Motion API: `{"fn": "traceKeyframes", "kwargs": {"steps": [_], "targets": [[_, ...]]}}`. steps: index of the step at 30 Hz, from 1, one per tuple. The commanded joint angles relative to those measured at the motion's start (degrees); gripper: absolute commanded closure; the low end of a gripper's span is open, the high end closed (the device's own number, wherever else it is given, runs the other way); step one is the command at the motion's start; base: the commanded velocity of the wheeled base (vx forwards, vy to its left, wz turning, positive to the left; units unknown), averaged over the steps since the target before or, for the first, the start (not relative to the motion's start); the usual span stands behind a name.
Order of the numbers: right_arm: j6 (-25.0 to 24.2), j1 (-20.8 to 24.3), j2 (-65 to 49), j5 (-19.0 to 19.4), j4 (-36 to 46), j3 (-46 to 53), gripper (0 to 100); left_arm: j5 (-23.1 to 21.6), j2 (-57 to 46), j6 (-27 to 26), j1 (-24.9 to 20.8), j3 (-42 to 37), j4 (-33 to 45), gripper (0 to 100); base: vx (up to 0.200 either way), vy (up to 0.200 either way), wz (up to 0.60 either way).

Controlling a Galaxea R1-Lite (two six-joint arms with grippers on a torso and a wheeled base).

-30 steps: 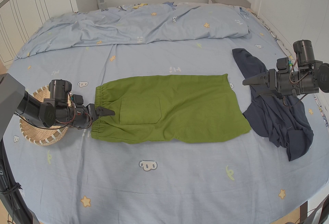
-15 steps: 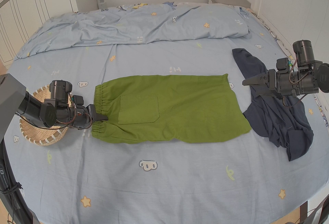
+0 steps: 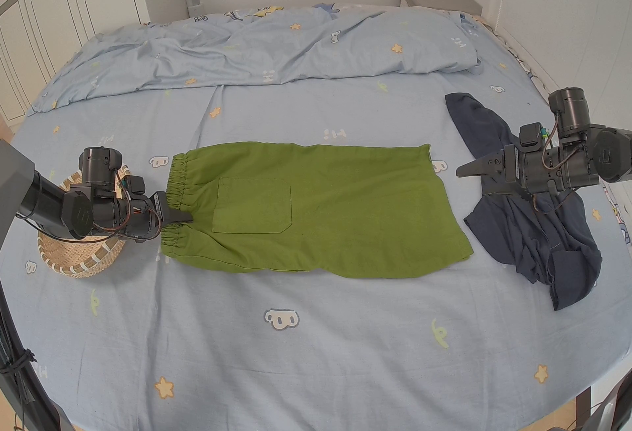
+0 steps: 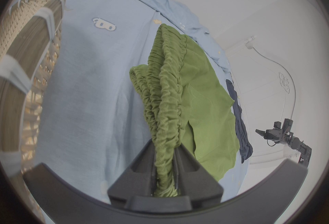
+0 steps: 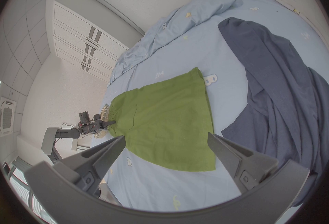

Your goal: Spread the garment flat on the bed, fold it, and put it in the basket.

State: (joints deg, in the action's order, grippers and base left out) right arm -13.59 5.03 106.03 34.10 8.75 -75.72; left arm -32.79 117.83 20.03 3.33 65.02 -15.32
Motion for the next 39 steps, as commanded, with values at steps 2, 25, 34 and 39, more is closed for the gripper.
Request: {"fn": "traceKeyframes", "kwargs": {"steps": [2, 25, 34, 39], "targets": [[0.1, 0.2, 6.0, -0.3, 0.1, -1.1, 0, 0.0, -0.7, 0.0, -0.3, -0.2, 0.0, 100, 0.000, 0.000, 0.00], [2.2, 0.8, 18.0, -0.8, 2.5, -4.5, 0, 0.0, -0.1, -0.1, -0.6, -0.2, -0.2, 100, 0.000, 0.000, 0.00], [2.8, 1.9, 18.9, -0.2, 3.6, -4.8, 0, 0.1, -0.1, -0.1, -0.7, -0.2, -0.2, 100, 0.000, 0.000, 0.00], [2.8, 2.5, 19.1, 0.1, 3.6, -4.4, 0, 0.1, -0.1, -0.1, -0.7, -0.2, -0.2, 100, 0.000, 0.000, 0.00]]}}
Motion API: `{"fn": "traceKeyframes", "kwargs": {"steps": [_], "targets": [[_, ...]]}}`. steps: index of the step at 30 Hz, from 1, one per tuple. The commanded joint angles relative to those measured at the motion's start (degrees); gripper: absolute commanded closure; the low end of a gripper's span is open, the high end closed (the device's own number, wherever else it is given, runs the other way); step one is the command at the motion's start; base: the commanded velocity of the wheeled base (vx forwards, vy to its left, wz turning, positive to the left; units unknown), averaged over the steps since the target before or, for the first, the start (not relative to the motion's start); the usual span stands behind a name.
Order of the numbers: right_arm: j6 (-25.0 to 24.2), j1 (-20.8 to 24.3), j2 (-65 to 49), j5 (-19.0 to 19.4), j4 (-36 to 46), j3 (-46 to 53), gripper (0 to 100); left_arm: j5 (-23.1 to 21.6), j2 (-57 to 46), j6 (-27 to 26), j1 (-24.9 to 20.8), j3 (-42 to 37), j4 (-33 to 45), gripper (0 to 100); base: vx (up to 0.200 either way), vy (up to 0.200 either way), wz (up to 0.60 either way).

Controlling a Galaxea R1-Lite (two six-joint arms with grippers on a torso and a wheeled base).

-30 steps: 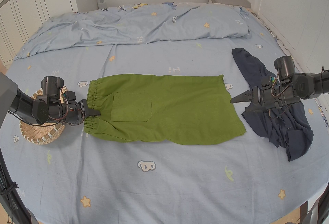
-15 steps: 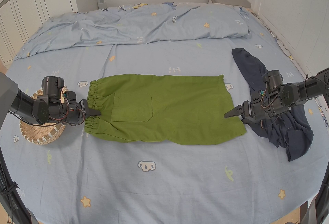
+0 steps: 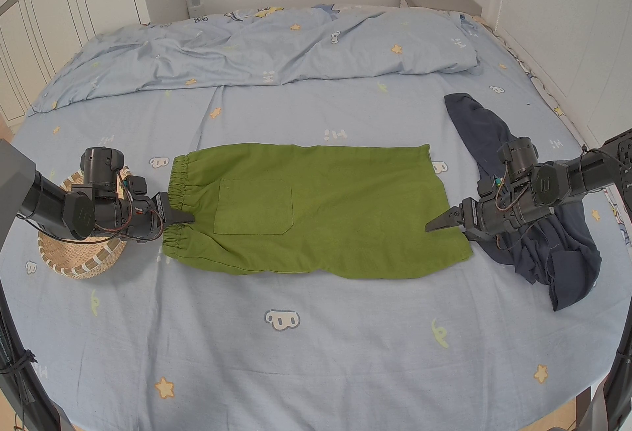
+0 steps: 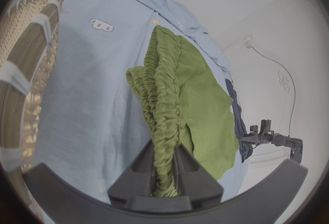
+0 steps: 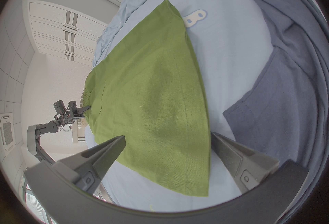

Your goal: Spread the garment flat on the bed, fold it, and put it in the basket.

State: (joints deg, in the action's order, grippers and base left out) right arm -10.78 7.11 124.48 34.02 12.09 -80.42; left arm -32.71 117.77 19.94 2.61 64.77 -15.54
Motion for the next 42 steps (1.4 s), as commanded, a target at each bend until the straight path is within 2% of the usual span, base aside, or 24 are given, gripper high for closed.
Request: {"fn": "traceKeyframes", "kwargs": {"steps": [1, 5, 6, 27, 31, 36, 42], "targets": [[0.0, 1.1, 0.7, 0.2, 0.1, 0.5, 0, 0.0, -0.1, 0.0, 0.0, 0.0, 0.0, 100, 0.000, 0.000, 0.00], [0.0, 0.8, 0.7, 0.1, 0.1, 0.3, 0, 0.0, 0.0, 0.0, 0.0, 0.0, 0.0, 100, 0.000, 0.000, 0.00], [0.0, 0.5, 0.7, 0.2, 0.1, 0.1, 100, 0.0, 0.0, 0.0, 0.0, 0.0, 0.0, 100, 0.000, 0.000, 0.00], [-0.2, -2.1, 0.1, 0.1, 0.2, -1.3, 100, 0.3, -0.2, -1.0, -0.1, -0.3, 0.0, 100, 0.000, 0.000, 0.00], [-0.4, -2.0, -4.2, 0.0, 0.5, -0.1, 100, 0.3, -0.4, -1.1, -0.1, -0.3, 0.6, 100, 0.000, 0.000, 0.00], [-0.4, -1.4, -9.4, 0.0, 1.7, 2.1, 100, 0.3, -1.6, -2.2, -0.1, 0.4, 4.6, 100, 0.000, 0.000, 0.00], [0.0, -1.0, -12.2, -0.4, 2.8, 7.1, 100, 0.3, -3.6, -8.5, -0.1, -0.6, 13.3, 100, 0.000, 0.000, 0.00]]}}
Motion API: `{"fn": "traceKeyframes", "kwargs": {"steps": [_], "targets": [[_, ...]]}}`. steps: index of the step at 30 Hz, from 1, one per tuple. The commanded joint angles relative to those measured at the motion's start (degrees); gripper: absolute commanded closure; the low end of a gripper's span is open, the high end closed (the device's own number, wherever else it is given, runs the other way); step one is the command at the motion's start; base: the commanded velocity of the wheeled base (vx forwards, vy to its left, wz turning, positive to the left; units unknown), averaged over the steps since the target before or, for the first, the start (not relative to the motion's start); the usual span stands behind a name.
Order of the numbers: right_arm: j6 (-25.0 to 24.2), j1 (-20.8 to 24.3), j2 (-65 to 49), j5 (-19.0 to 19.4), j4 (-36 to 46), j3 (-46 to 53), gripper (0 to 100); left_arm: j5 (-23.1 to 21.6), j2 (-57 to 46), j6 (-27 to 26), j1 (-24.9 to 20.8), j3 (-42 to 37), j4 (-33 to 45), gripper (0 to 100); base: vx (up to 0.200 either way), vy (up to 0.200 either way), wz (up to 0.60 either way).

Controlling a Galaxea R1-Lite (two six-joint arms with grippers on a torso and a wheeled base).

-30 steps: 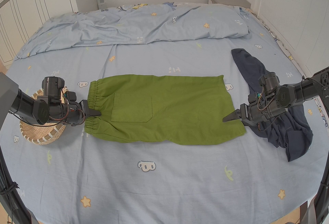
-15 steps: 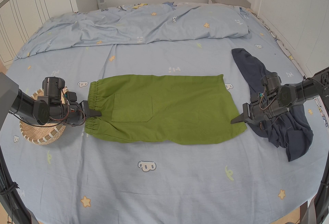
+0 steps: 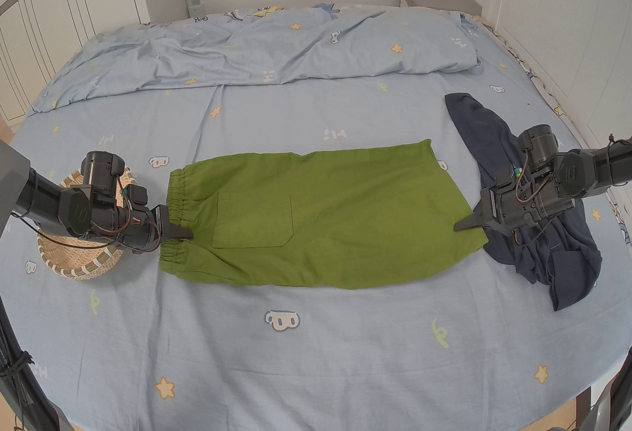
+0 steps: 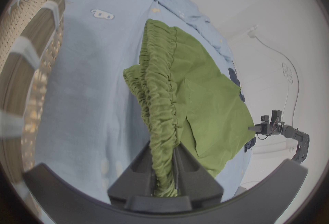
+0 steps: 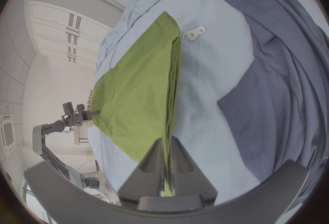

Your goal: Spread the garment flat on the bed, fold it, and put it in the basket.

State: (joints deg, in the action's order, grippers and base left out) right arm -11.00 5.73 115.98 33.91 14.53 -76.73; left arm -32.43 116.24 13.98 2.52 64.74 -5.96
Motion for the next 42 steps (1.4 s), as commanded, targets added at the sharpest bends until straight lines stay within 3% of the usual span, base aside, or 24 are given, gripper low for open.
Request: {"fn": "traceKeyframes", "kwargs": {"steps": [1, 4, 13, 20, 29, 37, 42], "targets": [[0.2, 0.3, -3.7, -0.3, 0.4, 3.4, 100, 0.0, -2.1, -2.6, 0.0, -0.6, 3.8, 100, 0.000, 0.000, 0.00], [0.2, 0.4, -6.0, -0.2, 0.5, 7.0, 100, -0.1, -5.2, -6.2, 0.3, -1.8, 10.9, 100, 0.000, 0.000, 0.00], [0.3, 0.5, -14.4, 0.3, 0.3, 17.6, 100, 0.1, -13.6, -7.8, 0.0, -9.5, 12.6, 100, 0.000, 0.000, 0.00], [0.4, 3.5, -20.8, 0.2, -0.5, 30.7, 100, 0.1, -21.3, -9.6, 0.2, -22.6, 12.1, 100, 0.000, 0.000, 0.00], [-0.3, 9.3, -25.1, 0.0, -10.6, 49.0, 100, 0.1, -32.4, -13.5, 2.6, -39.0, 12.0, 100, 0.000, 0.000, 0.00], [-1.0, 10.4, -25.0, 0.0, -12.2, 51.3, 100, 0.1, -32.8, -14.2, 2.5, -41.4, 11.9, 100, 0.000, 0.000, 0.00], [-1.0, 11.0, -24.5, 0.2, -13.1, 51.8, 100, 0.2, -29.8, -14.9, 2.5, -42.9, 8.1, 100, 0.000, 0.000, 0.00]]}}
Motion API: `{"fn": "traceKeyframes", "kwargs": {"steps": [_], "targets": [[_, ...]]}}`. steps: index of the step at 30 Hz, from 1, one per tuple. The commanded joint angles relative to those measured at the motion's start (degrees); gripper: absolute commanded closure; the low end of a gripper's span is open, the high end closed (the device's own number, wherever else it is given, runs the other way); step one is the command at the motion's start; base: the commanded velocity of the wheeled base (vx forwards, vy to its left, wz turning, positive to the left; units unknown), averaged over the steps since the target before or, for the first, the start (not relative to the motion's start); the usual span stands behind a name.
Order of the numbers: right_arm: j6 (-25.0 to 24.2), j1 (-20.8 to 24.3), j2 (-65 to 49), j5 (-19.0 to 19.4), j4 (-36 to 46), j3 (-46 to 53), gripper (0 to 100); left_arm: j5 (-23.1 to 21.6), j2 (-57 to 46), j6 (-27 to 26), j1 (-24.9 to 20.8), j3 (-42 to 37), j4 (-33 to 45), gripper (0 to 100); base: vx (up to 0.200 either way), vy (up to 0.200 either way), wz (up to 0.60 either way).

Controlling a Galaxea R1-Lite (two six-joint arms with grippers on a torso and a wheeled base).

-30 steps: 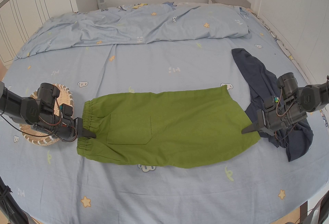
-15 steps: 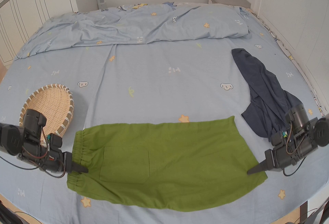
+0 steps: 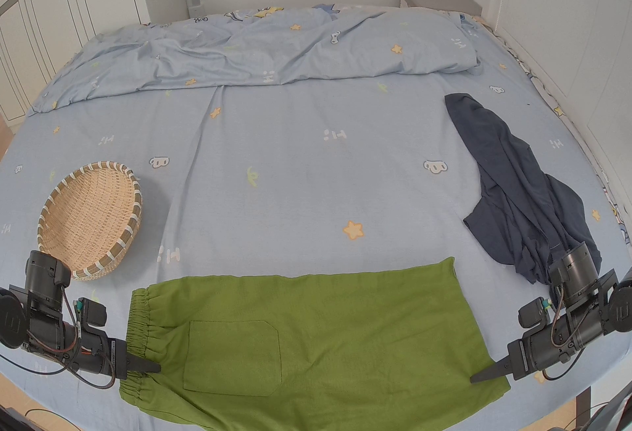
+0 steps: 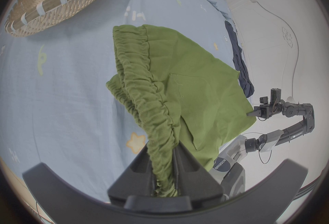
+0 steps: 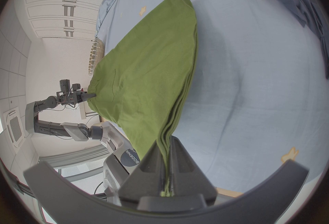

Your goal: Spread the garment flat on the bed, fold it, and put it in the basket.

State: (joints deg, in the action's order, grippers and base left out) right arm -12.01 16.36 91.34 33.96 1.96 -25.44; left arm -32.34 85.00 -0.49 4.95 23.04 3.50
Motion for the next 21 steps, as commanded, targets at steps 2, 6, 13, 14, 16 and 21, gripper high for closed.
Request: {"fn": "traceKeyframes", "kwargs": {"steps": [2, 6, 13, 14, 16, 21], "targets": [[0.1, 0.5, 1.3, 0.1, -1.6, 0.8, 100, 0.2, 2.0, -0.9, 0.1, -1.6, -3.0, 100, 0.000, 0.000, 0.00], [0.1, 0.5, 2.3, 0.1, -3.8, 1.8, 0, 0.4, 2.1, -0.9, 0.2, -1.8, -3.5, 100, 0.000, 0.000, 0.00], [0.2, -1.3, 1.9, 0.3, -5.0, 2.0, 0, 2.8, 0.5, -0.5, 0.1, -1.1, -3.2, 100, 0.000, 0.000, 0.00], [0.2, -1.9, 1.8, 0.3, -5.0, 1.7, 0, 2.8, 0.0, -0.5, 0.1, -1.1, -3.2, 100, 0.000, 0.000, 0.00], [0.6, -3.4, 0.6, 0.1, -5.1, 0.8, 0, 2.9, -1.4, -0.1, 0.2, -0.9, -2.8, 100, 0.000, 0.000, 0.00], [0.5, -7.0, -2.9, 0.0, -6.9, -4.8, 0, 3.0, -8.4, 1.2, 0.6, 2.4, 3.5, 100, 0.000, 0.000, 0.00]]}}
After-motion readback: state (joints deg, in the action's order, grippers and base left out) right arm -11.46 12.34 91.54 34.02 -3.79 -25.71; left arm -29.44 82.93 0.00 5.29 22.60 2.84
